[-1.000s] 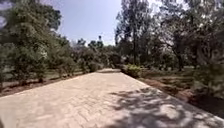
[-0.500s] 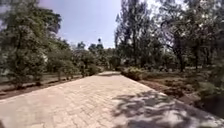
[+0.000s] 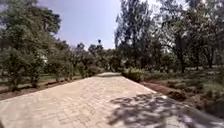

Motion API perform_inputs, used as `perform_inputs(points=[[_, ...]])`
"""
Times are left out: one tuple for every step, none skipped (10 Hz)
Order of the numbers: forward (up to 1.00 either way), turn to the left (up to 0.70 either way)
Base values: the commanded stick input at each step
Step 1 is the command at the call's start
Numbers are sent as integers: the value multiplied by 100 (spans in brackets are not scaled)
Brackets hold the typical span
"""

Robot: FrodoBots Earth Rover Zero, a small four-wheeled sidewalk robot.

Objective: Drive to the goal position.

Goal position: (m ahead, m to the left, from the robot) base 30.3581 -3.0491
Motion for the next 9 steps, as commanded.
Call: perform_inputs(points=[[50, 0], [50, 0], [50, 0], [50, 0], [50, 0], [50, 0], [50, 0], [50, 0], [50, 0]])
